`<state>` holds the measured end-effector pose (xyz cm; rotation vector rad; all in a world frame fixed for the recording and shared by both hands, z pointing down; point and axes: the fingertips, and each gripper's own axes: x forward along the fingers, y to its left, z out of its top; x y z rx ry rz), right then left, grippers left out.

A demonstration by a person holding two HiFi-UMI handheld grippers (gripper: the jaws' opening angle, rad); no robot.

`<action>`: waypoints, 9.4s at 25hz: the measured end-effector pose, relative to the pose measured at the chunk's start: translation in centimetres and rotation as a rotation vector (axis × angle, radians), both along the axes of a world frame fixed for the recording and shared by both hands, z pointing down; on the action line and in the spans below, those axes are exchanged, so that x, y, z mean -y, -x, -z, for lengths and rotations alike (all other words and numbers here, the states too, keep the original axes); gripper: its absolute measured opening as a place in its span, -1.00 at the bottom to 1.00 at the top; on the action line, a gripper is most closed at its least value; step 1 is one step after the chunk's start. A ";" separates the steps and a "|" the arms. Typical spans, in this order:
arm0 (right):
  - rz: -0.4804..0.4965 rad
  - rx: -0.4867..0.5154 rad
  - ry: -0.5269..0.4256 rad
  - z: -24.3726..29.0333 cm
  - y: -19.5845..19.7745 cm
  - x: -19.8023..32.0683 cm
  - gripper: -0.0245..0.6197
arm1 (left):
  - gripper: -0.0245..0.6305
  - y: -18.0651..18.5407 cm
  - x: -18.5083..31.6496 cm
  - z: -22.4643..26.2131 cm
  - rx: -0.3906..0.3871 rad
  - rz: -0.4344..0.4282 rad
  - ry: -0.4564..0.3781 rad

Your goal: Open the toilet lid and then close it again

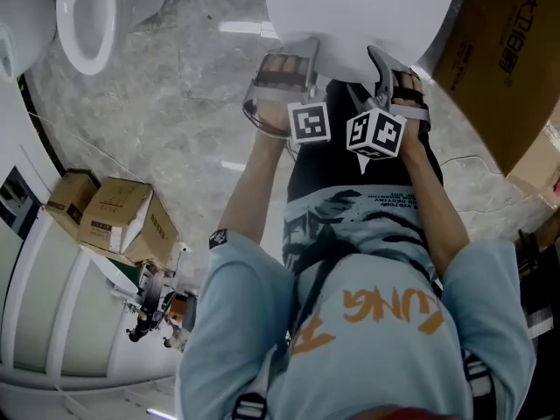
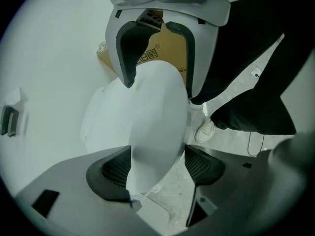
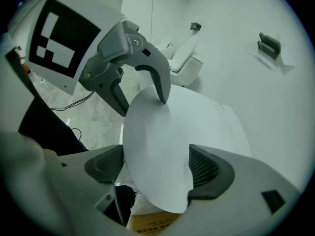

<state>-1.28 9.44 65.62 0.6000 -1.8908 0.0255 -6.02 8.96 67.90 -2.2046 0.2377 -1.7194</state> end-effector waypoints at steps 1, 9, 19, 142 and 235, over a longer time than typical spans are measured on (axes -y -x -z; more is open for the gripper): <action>-0.003 0.011 -0.003 0.9 0.0 0.0 0.40 | 0.16 0.0 -0.1 0.8 0.001 0.003 -0.003; -0.024 0.093 -0.059 7.5 -0.5 1.4 0.39 | -0.03 0.9 0.9 5.8 0.088 -0.032 -0.067; 0.158 -0.006 -0.156 9.5 -0.5 0.6 0.25 | -0.11 0.5 2.1 10.7 0.107 -0.049 -0.108; -0.444 0.381 -0.703 40.3 -19.6 31.0 -0.64 | -0.31 -8.3 31.7 40.2 -0.353 0.263 -0.404; 0.268 0.138 0.129 3.5 2.0 0.6 -0.18 | -0.21 0.5 2.1 3.4 0.100 -0.375 -0.043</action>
